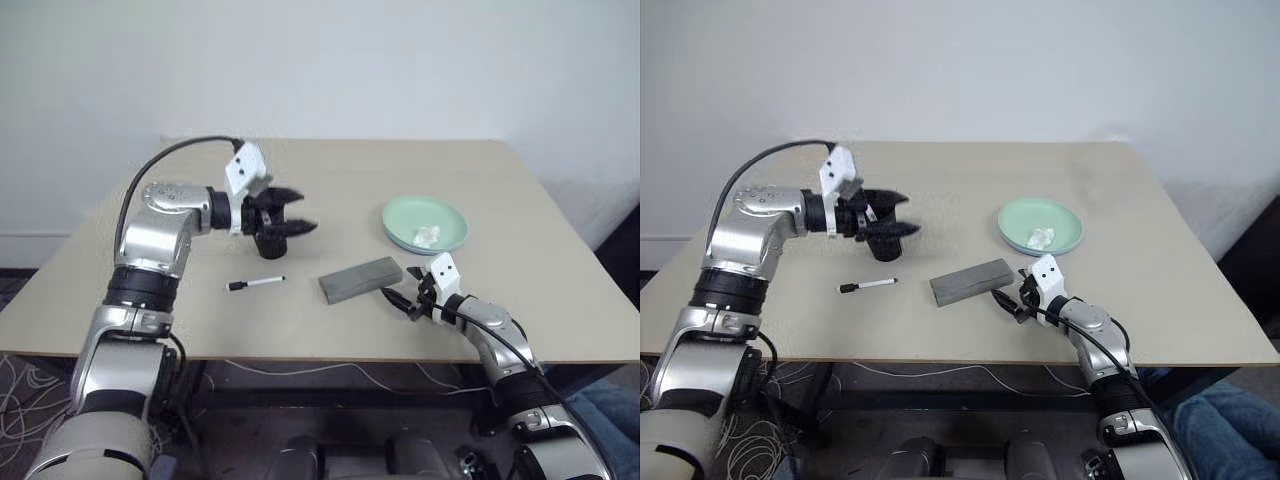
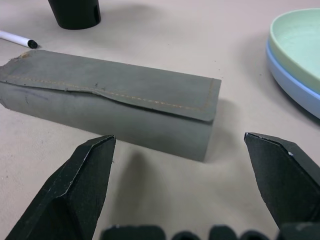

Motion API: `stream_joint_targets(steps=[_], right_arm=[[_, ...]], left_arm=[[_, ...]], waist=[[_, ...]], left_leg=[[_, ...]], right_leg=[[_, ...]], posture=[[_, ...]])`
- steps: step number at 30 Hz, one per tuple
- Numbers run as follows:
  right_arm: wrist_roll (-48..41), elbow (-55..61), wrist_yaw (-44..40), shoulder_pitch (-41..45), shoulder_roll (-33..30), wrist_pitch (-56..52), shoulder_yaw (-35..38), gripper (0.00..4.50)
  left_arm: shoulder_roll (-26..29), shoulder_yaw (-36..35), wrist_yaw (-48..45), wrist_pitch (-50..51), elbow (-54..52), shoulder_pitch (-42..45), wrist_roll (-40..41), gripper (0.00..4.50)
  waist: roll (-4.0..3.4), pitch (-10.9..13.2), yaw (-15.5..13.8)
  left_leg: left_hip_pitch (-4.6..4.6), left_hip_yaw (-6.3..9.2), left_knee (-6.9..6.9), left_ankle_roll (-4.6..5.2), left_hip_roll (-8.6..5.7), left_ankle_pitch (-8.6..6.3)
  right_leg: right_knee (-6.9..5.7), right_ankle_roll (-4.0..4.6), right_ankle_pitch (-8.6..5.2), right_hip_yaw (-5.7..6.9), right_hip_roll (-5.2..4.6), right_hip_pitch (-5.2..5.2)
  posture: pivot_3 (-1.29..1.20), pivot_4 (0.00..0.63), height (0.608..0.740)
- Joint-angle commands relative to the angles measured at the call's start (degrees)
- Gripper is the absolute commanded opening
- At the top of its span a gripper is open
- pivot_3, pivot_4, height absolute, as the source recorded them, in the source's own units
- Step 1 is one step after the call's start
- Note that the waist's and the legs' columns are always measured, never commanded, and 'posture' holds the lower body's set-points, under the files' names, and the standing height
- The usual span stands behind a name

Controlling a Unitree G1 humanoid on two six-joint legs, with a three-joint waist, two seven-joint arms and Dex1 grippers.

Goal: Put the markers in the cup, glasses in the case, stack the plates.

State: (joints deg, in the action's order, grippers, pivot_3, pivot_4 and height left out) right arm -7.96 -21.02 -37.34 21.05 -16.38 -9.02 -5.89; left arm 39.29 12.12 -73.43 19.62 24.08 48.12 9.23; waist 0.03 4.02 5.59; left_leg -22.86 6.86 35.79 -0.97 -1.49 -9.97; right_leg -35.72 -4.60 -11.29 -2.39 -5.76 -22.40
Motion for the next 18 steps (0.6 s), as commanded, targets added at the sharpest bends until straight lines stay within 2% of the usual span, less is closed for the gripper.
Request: stream_joint_targets(steps=[1, 2, 8, 12, 18], right_arm=[[0.0, 0.5, 0.1, 1.9, 0.3, 1.5, 0.7, 4.50], [0.0, 0.4, 0.1, 1.9, 0.4, 1.5, 0.8, 4.50], [0.1, -0.4, 0.5, 2.2, 0.9, 2.1, 0.9, 4.50], [0.2, -0.6, 0.8, 2.1, 1.2, 2.3, 1.0, 4.50], [0.2, -0.6, 1.0, 2.0, 1.3, 2.5, 1.2, 4.50]], left_arm=[[3.0, 4.5, -3.5, -1.2, 1.2, 1.1, -5.7, 4.34], [3.4, 5.4, -4.0, -1.4, 2.0, 1.5, -6.7, 4.47], [3.0, 10.3, -4.8, -6.0, 13.5, 6.8, -14.9, 4.47], [0.9, 12.2, -3.8, -10.8, 25.0, 11.7, -19.4, 4.47], [-1.6, 14.1, -4.4, -17.0, 35.8, 14.8, -24.4, 4.47]], waist=[[0.01, 0.0, 0.1], [0.00, 0.0, 0.1], [0.01, 0.0, 0.0], [0.02, 0.0, -0.1], [0.03, 0.0, 0.0]], left_leg=[[-0.02, 0.02, -0.01, 0.00, 0.00, 0.00], [-0.03, 0.05, -0.01, 0.00, 0.00, 0.00], [-0.19, 0.12, -0.02, -0.01, -0.01, -0.01], [-0.41, 0.09, -0.02, 0.00, -0.03, 0.00], [-0.79, 0.05, -0.04, 0.26, -0.03, 0.16]], right_leg=[[-0.01, 0.00, 0.00, 0.01, 0.00, -0.04], [-0.01, 0.00, 0.00, 0.02, 0.00, -0.04], [0.02, 0.01, 0.00, 0.10, -0.02, -0.17], [0.04, 0.00, 0.00, 0.07, -0.03, -0.41], [-0.02, -0.16, 0.07, 0.02, 0.03, -0.88]], posture=[[0.00, 0.000, 0.740], [0.00, 0.000, 0.740], [0.00, 0.000, 0.740], [0.00, 0.000, 0.740], [0.00, 0.000, 0.740]])
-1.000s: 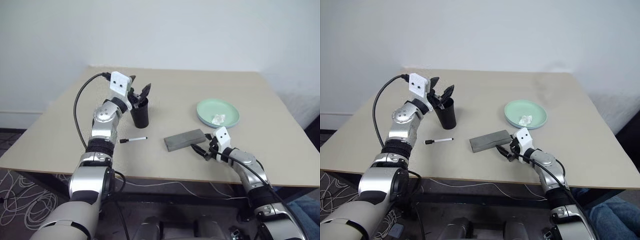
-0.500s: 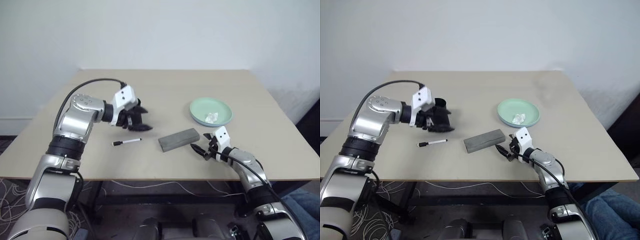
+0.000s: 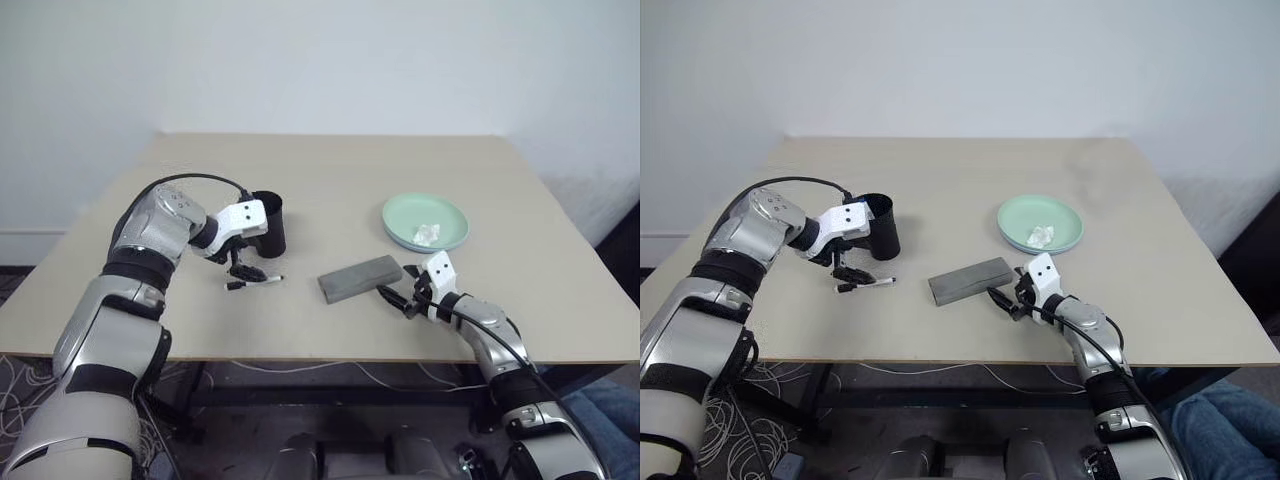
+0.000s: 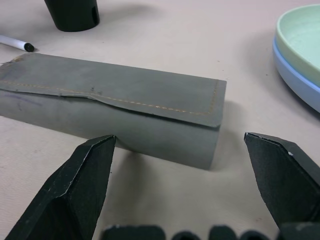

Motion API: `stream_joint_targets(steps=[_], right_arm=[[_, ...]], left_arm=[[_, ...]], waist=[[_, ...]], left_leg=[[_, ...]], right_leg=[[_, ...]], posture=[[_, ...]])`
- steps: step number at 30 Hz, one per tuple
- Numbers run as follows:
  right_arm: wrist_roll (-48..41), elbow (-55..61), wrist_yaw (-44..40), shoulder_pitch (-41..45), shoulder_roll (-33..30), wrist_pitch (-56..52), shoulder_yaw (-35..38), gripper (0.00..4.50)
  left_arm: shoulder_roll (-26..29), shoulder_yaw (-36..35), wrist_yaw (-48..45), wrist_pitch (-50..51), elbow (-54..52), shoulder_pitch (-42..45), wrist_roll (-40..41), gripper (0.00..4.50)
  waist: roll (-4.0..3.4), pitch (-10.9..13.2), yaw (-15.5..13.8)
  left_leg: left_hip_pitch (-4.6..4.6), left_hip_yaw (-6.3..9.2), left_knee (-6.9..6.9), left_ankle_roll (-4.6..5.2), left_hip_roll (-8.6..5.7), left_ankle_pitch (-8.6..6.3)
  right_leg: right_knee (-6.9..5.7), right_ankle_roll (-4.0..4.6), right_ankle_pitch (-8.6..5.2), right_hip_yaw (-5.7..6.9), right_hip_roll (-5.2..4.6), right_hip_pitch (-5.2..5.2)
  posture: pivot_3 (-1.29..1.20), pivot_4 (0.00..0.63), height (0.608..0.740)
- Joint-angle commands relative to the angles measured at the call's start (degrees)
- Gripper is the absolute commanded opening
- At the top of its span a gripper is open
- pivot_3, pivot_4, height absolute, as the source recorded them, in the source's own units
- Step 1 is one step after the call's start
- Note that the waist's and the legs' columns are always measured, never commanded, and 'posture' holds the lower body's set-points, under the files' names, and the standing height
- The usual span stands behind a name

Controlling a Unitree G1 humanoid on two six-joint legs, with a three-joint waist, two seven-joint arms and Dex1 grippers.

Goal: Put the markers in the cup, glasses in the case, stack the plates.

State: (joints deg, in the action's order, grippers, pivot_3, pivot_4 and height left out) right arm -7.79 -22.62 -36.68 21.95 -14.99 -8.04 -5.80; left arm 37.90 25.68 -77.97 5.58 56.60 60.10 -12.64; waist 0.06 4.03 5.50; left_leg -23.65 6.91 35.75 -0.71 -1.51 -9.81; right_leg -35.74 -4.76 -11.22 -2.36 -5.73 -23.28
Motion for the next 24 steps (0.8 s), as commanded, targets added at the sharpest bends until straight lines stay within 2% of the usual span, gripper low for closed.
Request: stream_joint_targets(steps=[1, 12, 15, 24], right_arm=[[0.0, 1.0, 0.4, 1.1, -0.1, 1.6, 1.1, 4.50], [-0.1, 1.8, 0.8, 0.3, -0.4, 1.5, 1.3, 4.50], [-0.1, 2.2, 0.9, 0.1, -0.4, 1.4, 1.3, 4.50], [0.0, 1.8, 0.9, 0.4, -0.3, 1.6, 1.1, 4.50]], left_arm=[[-0.7, 1.1, 0.2, -3.8, 5.0, 3.2, -3.5, 4.47], [-3.1, 2.9, 3.7, -8.2, 14.6, 5.0, -10.4, 4.47], [-3.4, 2.5, 3.7, -8.3, 15.4, 4.9, -10.9, 3.92], [-4.2, 0.7, 3.2, -7.9, 15.9, 4.9, -10.0, 0.93]], waist=[[0.03, 0.0, 0.1], [0.05, 0.0, 0.0], [0.05, 0.0, 0.0], [0.05, 0.0, 0.0]], left_leg=[[0.00, -0.02, 0.00, 0.00, 0.00, 0.00], [0.00, -0.01, 0.04, 0.00, 0.00, 0.00], [0.01, -0.01, 0.04, 0.00, 0.00, 0.00], [0.04, 0.02, 0.07, -0.05, 0.00, -0.03]], right_leg=[[0.00, 0.00, 0.00, -0.02, 0.00, -0.01], [-0.05, -0.02, 0.01, 0.00, -0.01, 0.03], [-0.05, -0.01, 0.01, 0.00, -0.02, 0.04], [-0.16, 0.00, 0.03, 0.03, -0.03, 0.10]], posture=[[0.00, 0.000, 0.740], [0.00, 0.000, 0.740], [0.00, 0.000, 0.740], [0.00, 0.000, 0.740]])
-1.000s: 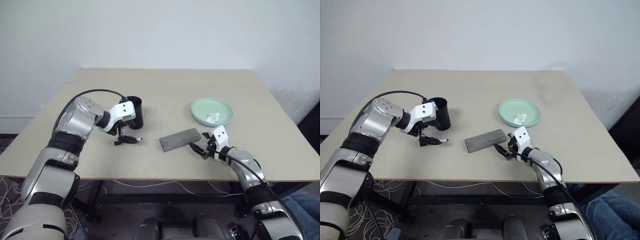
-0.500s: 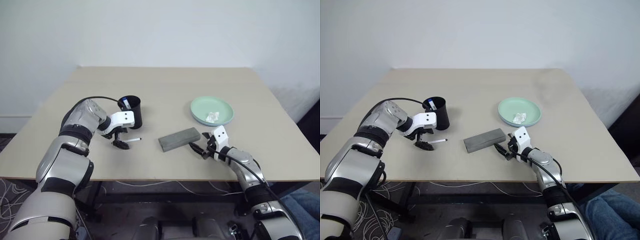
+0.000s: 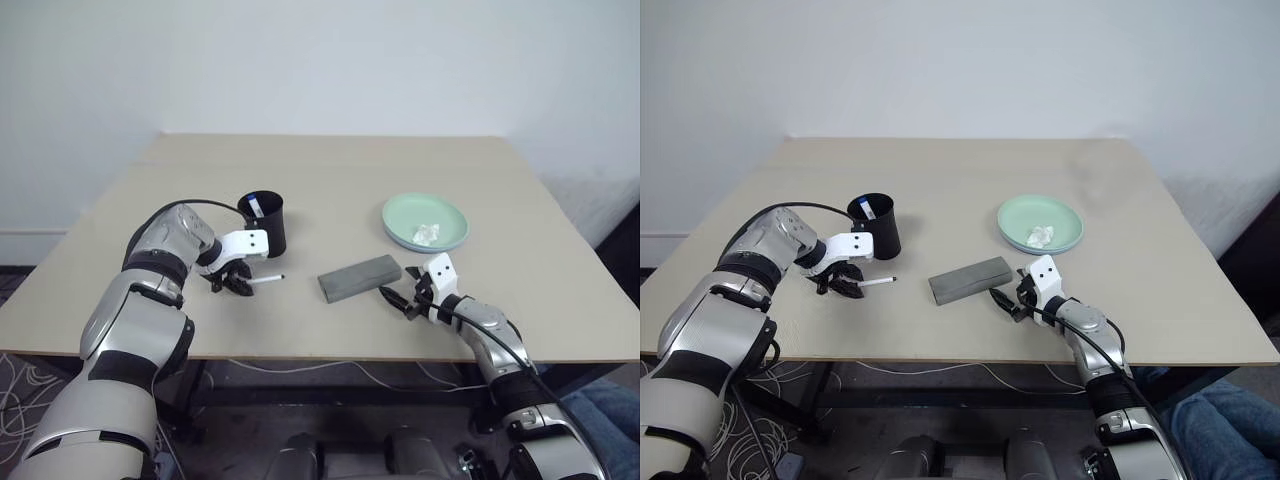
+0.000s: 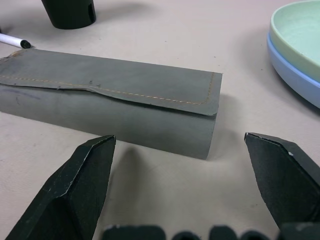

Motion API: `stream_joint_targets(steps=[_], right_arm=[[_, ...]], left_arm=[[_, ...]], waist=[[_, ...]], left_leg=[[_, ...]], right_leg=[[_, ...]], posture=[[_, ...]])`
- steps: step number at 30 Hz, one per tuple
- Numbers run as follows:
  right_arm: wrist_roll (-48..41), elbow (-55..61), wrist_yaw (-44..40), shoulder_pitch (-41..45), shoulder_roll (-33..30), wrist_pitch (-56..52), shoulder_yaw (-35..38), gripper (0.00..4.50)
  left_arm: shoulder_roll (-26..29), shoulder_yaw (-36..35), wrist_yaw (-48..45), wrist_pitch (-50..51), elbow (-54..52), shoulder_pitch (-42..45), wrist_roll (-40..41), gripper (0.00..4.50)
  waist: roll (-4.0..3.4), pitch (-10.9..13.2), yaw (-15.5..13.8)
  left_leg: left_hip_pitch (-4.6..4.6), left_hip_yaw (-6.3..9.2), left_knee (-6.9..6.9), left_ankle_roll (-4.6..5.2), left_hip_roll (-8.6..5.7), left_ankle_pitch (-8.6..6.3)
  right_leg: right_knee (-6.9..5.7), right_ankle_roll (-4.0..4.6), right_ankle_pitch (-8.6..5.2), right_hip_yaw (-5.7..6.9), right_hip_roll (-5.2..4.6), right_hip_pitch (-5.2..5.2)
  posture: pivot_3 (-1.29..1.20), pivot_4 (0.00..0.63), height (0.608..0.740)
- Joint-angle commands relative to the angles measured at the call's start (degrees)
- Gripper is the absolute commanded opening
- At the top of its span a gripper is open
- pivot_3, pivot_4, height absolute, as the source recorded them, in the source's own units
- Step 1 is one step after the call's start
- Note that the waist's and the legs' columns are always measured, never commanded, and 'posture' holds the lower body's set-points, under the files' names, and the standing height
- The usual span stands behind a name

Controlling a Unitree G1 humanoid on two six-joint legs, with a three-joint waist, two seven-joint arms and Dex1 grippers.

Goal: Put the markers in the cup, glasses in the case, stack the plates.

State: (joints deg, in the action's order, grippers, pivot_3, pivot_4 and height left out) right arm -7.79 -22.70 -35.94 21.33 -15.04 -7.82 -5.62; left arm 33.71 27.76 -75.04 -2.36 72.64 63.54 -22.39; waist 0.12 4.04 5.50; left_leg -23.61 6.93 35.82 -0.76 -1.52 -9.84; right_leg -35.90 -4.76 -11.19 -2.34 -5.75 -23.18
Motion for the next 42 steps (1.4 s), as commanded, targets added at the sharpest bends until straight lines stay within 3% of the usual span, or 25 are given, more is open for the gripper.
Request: stream_joint_targets(steps=[1, 3, 11, 20, 28, 36, 42], right_arm=[[0.0, 1.8, 0.1, 1.0, -0.3, 1.4, 0.9, 4.50], [0.1, 1.6, 0.1, 1.3, -0.2, 1.5, 0.9, 4.50], [0.1, 1.6, 0.0, 1.4, -0.1, 1.5, 0.7, 4.50], [0.1, 1.6, -0.3, 1.4, -0.6, 1.4, 0.8, 4.50], [0.3, 1.1, -0.9, 2.1, -0.7, 1.2, 0.4, 4.50], [0.2, 1.3, -1.2, 2.2, -1.0, 1.1, 0.3, 4.50], [0.3, 1.4, -1.1, 2.0, -1.1, 1.0, 0.3, 4.50]], left_arm=[[0.0, -1.4, 0.3, 0.0, -0.1, 1.5, -0.2, 0.55], [0.1, -1.4, 0.3, -0.1, 0.0, 1.4, -0.3, 0.05], [0.2, -3.8, -0.9, -0.6, -1.5, 1.0, 2.0, 0.05], [-3.4, -18.8, -5.8, 4.4, -14.0, -0.6, 18.1, 0.05], [-8.2, -28.8, 9.4, 7.2, -26.8, -4.6, 26.9, 0.05], [-8.7, -33.2, 30.3, -4.1, -24.1, -3.2, 25.4, 0.05], [-8.5, -32.9, 36.9, -7.3, -20.9, -3.8, 24.5, 0.05]], waist=[[0.00, 0.0, 0.0], [0.00, 0.0, 0.0], [0.00, 0.0, 0.0], [0.03, 0.0, 0.1], [0.03, 0.0, 0.2], [0.03, 0.0, 0.1], [0.03, 0.0, 0.1]], left_leg=[[0.00, 0.00, 0.01, 0.00, 0.00, 0.00], [0.00, 0.00, 0.02, 0.00, 0.00, 0.00], [0.00, -0.01, 0.03, 0.18, -0.01, 0.11], [-0.03, -0.03, 0.06, 0.18, -0.01, 0.11], [0.07, 0.01, 0.06, 0.23, 0.01, 0.15], [0.20, 0.01, 0.16, 0.22, -0.03, 0.15], [0.20, 0.00, 0.16, 0.22, -0.05, 0.15]], right_leg=[[0.00, 0.00, 0.00, 0.00, 0.00, 0.00], [0.00, 0.00, 0.00, 0.00, 0.00, 0.00], [0.01, -0.03, 0.01, -0.02, 0.01, 0.00], [0.09, -0.04, 0.02, -0.02, -0.01, 0.04], [0.03, -0.05, 0.03, -0.02, 0.03, 0.08], [0.06, -0.08, 0.05, -0.02, 0.02, 0.31], [0.09, -0.08, 0.05, -0.02, 0.02, 0.34]], posture=[[0.00, 0.000, 0.740], [0.00, 0.000, 0.740], [0.00, 0.000, 0.740], [0.00, 0.000, 0.740], [0.00, 0.000, 0.740], [0.00, 0.000, 0.740], [0.00, 0.000, 0.740]])
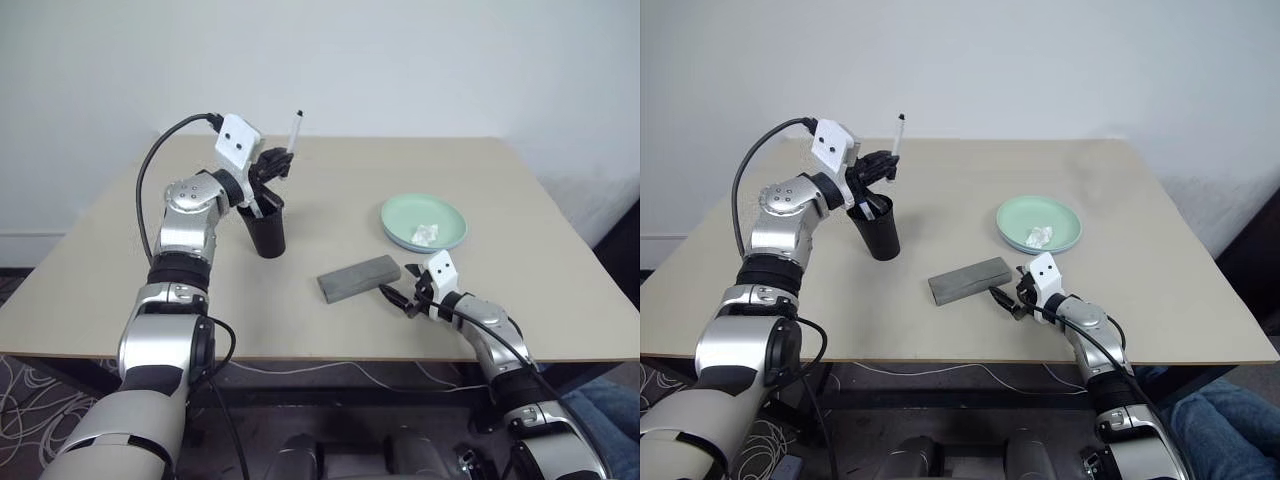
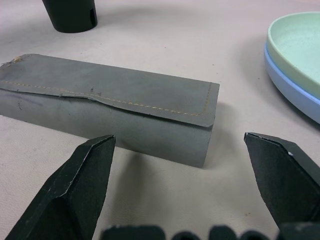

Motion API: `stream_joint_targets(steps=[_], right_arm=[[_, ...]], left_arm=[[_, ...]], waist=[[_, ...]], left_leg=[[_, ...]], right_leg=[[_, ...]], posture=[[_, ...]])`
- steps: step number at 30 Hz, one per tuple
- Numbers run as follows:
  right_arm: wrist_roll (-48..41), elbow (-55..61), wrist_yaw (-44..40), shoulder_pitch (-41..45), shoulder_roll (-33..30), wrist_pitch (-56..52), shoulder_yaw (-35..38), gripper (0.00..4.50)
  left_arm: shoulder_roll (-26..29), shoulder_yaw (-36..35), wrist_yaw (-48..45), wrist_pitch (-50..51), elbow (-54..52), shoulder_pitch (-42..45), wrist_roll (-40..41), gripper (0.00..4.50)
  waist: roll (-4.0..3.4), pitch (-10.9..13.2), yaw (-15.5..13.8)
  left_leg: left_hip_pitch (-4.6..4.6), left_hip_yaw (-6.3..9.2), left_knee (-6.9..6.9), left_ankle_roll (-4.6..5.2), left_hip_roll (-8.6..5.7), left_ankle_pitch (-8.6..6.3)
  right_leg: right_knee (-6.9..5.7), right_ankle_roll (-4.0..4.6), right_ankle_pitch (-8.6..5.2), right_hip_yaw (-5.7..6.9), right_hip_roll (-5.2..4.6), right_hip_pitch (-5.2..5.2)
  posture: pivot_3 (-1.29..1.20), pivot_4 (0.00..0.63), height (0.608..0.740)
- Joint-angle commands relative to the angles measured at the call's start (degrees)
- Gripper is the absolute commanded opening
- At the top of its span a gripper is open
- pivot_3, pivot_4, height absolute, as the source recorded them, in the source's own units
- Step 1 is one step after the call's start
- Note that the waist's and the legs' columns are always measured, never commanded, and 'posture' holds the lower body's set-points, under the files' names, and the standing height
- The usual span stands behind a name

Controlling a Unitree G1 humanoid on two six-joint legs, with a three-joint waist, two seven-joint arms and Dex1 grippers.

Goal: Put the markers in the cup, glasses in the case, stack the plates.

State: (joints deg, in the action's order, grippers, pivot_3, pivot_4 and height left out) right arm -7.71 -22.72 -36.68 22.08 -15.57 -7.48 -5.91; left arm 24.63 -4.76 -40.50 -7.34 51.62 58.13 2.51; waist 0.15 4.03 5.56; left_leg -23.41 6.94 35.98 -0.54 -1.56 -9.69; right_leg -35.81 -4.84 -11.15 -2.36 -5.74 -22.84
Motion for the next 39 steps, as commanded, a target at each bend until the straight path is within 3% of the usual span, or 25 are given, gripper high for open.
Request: stream_joint_targets(steps=[1, 5, 6, 18, 34, 39], right_arm=[[0.2, 1.4, -0.3, 1.3, -0.5, 0.7, 0.6, 4.50], [0.3, 1.2, -0.1, 1.4, -0.4, 0.8, 0.6, 4.50], [0.3, 1.2, -0.1, 1.4, -0.4, 0.8, 0.6, 4.50], [0.3, 0.6, 0.4, 1.6, 0.3, 1.2, 0.5, 4.50], [0.7, 0.8, 0.0, 1.3, 0.5, 1.3, 0.8, 4.50], [0.2, 1.3, -0.3, 1.0, 0.1, 1.1, 1.4, 4.50]], left_arm=[[0.6, -0.1, 2.9, -2.6, 0.6, 1.4, -0.7, 0.05], [1.1, 1.2, 5.6, -3.1, 2.7, 0.9, -2.9, 0.05], [1.2, 1.1, 6.1, -3.2, 3.1, 1.0, -3.0, 0.29], [1.9, 1.5, 6.1, -3.4, 3.9, 1.6, -3.6, 4.30], [1.6, -0.1, 3.4, -2.0, 0.5, 1.0, -0.7, 4.30], [3.5, -4.6, -9.0, 10.8, -13.0, -5.8, 11.6, 4.30]], waist=[[0.00, 0.0, 0.0], [0.00, 0.0, 0.0], [0.00, 0.0, 0.0], [0.00, 0.0, 0.0], [0.00, 0.0, 0.0], [-0.05, 0.0, 0.3]], left_leg=[[0.00, 0.00, 0.00, 0.00, 0.00, 0.00], [0.00, 0.00, 0.00, -0.01, 0.00, 0.00], [0.00, 0.00, 0.00, -0.01, 0.00, 0.00], [0.00, 0.00, 0.00, -0.02, 0.00, 0.00], [0.00, 0.00, 0.00, -0.03, -0.01, 0.00], [0.00, -0.02, -0.03, -0.03, 0.00, -0.01]], right_leg=[[0.00, 0.00, 0.00, 0.00, 0.00, 0.00], [0.01, 0.00, 0.00, 0.01, 0.00, 0.02], [0.01, 0.00, 0.00, 0.01, 0.00, 0.02], [0.00, 0.00, 0.00, 0.01, 0.00, 0.01], [0.01, 0.00, 0.00, 0.02, 0.00, 0.02], [0.03, 0.00, 0.00, -0.01, -0.01, 0.00]], posture=[[0.00, 0.000, 0.740], [0.00, 0.000, 0.740], [0.00, 0.000, 0.740], [0.00, 0.000, 0.740], [0.00, 0.000, 0.740], [0.00, 0.000, 0.740]])
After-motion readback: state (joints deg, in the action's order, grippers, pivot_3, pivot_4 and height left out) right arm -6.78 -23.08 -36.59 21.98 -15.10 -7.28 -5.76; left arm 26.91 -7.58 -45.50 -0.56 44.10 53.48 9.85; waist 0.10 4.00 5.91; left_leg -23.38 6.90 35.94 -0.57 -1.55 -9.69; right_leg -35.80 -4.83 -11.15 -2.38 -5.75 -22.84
